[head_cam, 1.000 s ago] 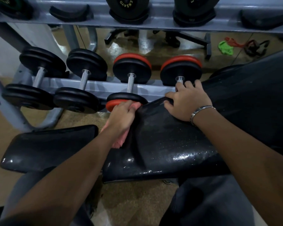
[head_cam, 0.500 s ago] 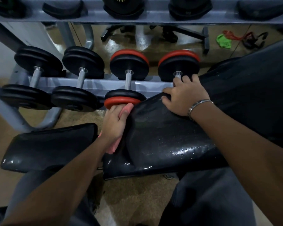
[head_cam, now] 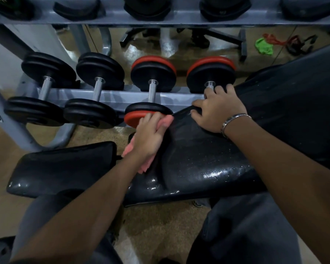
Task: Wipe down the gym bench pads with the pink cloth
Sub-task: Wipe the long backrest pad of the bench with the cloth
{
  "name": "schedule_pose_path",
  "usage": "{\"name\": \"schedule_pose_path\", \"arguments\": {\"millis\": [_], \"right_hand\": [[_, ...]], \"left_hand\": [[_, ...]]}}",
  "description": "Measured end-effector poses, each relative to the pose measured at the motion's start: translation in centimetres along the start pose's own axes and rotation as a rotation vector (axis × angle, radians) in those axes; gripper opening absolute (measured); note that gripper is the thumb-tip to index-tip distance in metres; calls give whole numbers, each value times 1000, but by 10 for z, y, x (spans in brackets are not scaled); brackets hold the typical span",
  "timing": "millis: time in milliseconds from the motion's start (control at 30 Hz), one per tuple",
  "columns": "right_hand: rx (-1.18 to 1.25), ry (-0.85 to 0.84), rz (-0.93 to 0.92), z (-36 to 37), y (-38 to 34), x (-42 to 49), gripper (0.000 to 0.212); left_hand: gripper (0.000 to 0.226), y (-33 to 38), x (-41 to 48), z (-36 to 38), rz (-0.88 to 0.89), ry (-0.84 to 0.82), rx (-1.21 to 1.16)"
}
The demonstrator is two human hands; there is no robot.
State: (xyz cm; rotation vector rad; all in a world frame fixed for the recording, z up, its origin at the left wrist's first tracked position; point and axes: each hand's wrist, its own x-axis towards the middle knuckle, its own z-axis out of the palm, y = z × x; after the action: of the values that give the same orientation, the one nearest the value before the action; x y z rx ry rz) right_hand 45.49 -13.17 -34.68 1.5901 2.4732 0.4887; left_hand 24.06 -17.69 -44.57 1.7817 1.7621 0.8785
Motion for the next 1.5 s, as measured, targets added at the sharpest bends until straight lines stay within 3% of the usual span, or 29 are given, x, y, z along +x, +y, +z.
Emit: {"name": "schedule_pose_path", "arguments": {"millis": [100,200,267,433,600,800,900,967,1067,1167,1300,1400,1500], "right_hand": [[-1,-8,-4,1,-1,0,54],[5,-13,-3,1,-2,0,54],[3,-8,3,0,-2,0,55],[-1,-18,-4,1,-3,0,55],[11,-1,-2,1,-1,0,55],[33,14,-6,3,-2,0,54],[41,-3,-9,3,-1,0,54],[45,-5,-5,3,-2,0,55],[49,-12,2,4,-1,0,54],[54,-9,0,3,-3,-1,54],[60,-13,5,3,-2,0,54],[55,-9,5,4,-3,-1,52],[58,-15,6,3,-1,0,53]], "left_hand": [[17,-15,-14,-1,105,2,-37],[29,-10,10,-6,-118,-7,-47],[34,7,22,-1,-171,-25,33],[45,1,-16,-2,-8,-20,22],[38,4,30,4,-294,-27,72],[36,-8,-11,-9,-7,1,-84],[33,-31,12,-12,-192,72,48],[44,-20,26,-3,-287,126,25],[57,8,13,9,-188,31,-47],[59,-11,-8,-3,-31,-14,66],[58,-12,24,3,-137,8,210],[55,16,6,15,-8,26,133],[64,-3,-17,9,41,34,159]]}}
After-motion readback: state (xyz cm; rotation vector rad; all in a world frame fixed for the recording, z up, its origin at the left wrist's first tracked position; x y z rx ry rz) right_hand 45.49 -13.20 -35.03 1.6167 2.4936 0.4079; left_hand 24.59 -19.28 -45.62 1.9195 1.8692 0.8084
